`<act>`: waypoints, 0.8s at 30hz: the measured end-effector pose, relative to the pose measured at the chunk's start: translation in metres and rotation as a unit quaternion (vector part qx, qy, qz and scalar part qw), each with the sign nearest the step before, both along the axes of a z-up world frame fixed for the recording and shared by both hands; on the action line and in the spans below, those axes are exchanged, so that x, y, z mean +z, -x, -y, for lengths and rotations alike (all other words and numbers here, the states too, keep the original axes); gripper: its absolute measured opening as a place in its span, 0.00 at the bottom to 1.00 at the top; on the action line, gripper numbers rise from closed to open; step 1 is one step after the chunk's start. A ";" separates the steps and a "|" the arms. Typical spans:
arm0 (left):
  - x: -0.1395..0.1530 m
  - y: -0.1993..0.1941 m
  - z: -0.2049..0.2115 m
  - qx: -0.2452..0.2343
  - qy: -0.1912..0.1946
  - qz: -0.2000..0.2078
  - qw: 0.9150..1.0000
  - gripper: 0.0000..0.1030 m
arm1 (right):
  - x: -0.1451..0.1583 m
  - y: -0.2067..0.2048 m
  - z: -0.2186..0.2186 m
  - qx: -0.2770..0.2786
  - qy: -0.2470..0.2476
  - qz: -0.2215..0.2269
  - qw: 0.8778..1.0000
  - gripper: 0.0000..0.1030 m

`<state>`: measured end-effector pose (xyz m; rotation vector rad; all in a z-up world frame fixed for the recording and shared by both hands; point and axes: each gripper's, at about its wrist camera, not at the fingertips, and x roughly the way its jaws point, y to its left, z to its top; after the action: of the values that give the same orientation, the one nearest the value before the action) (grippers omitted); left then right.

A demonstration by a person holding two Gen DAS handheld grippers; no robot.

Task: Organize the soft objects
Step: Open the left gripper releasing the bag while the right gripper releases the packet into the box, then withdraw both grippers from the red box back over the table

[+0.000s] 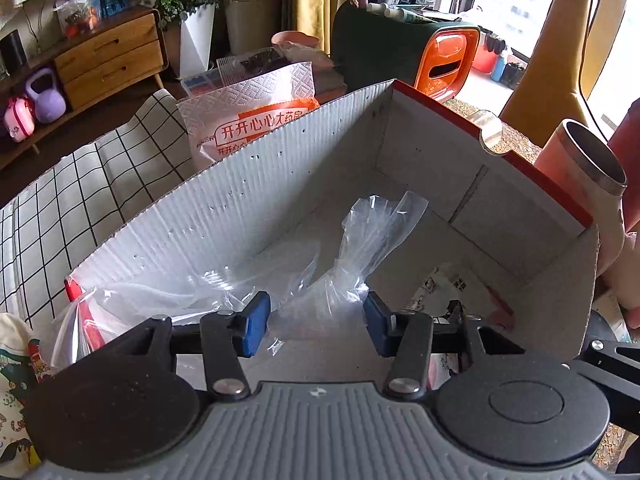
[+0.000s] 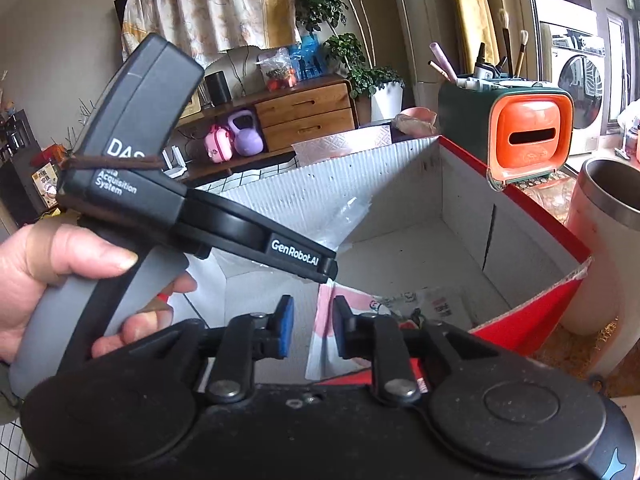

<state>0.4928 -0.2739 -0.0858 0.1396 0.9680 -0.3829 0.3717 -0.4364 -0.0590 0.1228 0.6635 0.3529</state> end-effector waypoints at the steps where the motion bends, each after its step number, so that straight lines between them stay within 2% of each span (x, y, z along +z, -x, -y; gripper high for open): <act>1: 0.000 0.000 -0.001 0.000 0.002 0.000 1.000 0.50 | 0.000 0.001 0.000 0.000 -0.001 0.001 1.000 0.24; 2: -0.001 0.001 0.000 0.000 0.002 0.001 1.000 0.51 | 0.001 0.001 0.001 -0.001 -0.003 0.001 1.000 0.25; 4: 0.000 0.003 -0.002 0.000 0.010 0.003 1.000 0.67 | 0.003 0.004 0.001 -0.001 -0.007 0.002 1.000 0.32; 5: 0.001 0.004 -0.002 0.002 0.018 0.003 1.000 0.69 | 0.004 0.006 0.002 -0.001 -0.008 0.003 1.000 0.33; 7: 0.003 0.006 -0.004 0.007 0.022 0.011 1.000 0.69 | 0.006 0.009 0.002 0.001 -0.007 0.003 1.000 0.40; 13: 0.017 0.018 -0.009 0.011 0.034 0.028 0.999 0.69 | 0.011 0.014 0.006 -0.005 -0.005 0.003 1.000 0.47; 16: 0.028 0.030 -0.012 0.010 0.038 0.042 0.998 0.69 | 0.016 0.018 0.007 -0.009 -0.004 0.005 1.000 0.53; 24: 0.059 0.067 -0.025 0.005 0.044 0.070 0.997 0.69 | 0.032 0.032 0.006 -0.020 0.000 0.013 1.000 0.62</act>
<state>0.4260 -0.2485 -0.0268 0.0800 0.8118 -0.3999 0.3393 -0.4420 -0.0269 0.1308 0.6351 0.3156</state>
